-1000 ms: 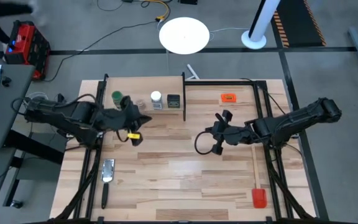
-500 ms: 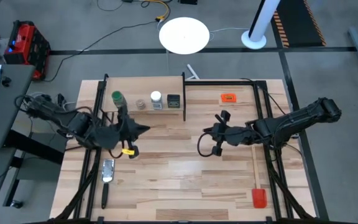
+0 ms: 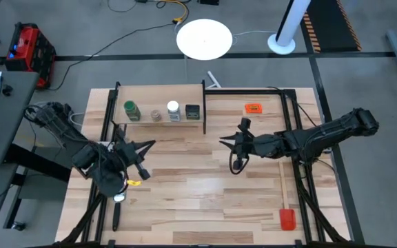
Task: Shelf spices
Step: Remove the green seasoning bottle from the shelf
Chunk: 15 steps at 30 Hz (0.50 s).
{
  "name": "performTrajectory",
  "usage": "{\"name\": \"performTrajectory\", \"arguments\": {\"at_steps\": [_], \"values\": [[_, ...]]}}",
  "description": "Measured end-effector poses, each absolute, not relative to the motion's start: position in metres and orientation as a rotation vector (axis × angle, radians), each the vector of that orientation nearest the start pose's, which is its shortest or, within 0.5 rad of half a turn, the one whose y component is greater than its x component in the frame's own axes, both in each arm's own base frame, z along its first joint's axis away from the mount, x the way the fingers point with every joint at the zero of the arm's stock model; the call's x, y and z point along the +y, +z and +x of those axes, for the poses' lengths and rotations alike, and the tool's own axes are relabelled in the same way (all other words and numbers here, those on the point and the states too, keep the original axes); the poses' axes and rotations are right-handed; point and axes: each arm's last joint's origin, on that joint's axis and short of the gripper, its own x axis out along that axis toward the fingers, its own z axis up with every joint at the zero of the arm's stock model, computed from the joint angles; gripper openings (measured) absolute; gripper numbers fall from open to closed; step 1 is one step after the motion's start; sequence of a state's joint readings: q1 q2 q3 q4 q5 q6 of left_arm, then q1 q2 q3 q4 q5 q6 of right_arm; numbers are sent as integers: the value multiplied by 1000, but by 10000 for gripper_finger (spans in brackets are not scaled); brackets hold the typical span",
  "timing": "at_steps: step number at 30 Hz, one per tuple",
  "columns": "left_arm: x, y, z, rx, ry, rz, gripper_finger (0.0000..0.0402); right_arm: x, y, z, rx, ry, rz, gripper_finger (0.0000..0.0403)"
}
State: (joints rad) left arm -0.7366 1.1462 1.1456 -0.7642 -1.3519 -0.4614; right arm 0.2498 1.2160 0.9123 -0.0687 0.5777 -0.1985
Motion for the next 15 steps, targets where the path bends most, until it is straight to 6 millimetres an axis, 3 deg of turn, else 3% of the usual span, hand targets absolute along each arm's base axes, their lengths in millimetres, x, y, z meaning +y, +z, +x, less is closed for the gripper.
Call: {"name": "performTrajectory", "arguments": {"at_steps": [10, 15], "values": [[-123, 301, 165, 191, 716, 268, 0, 36, 318, 268, 247, -345, -452, 100], [-122, 300, 163, 183, 721, 281, 0, 25, 329, 271, 160, -404, -438, 127]]}}
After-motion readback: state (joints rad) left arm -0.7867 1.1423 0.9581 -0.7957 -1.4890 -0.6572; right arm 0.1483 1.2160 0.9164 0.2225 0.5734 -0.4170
